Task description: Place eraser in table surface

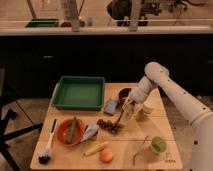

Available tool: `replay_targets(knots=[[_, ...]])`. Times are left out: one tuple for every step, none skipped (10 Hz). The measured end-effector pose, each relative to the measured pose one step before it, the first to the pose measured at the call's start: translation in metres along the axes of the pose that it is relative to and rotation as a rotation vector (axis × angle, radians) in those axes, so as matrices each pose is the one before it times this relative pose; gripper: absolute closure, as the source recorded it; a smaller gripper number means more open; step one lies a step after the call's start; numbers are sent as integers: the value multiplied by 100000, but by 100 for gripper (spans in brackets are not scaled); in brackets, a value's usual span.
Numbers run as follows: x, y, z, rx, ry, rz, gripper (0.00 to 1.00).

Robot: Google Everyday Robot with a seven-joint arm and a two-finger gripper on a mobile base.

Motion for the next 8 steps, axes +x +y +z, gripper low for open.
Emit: replay_targets(knots=[[-38, 277, 524, -2270, -166, 459, 100], [-58, 324, 374, -2000, -237, 518, 100], [-49, 425, 370, -1877, -480, 619, 100], [-130, 245, 383, -1497, -1065, 286, 100], [-132, 178, 333, -1132, -1012, 178, 100], [-114, 142, 275, -888, -723, 266, 100], [-137, 141, 194, -796, -572, 250, 100], [-138, 236, 191, -608, -649, 416, 100]])
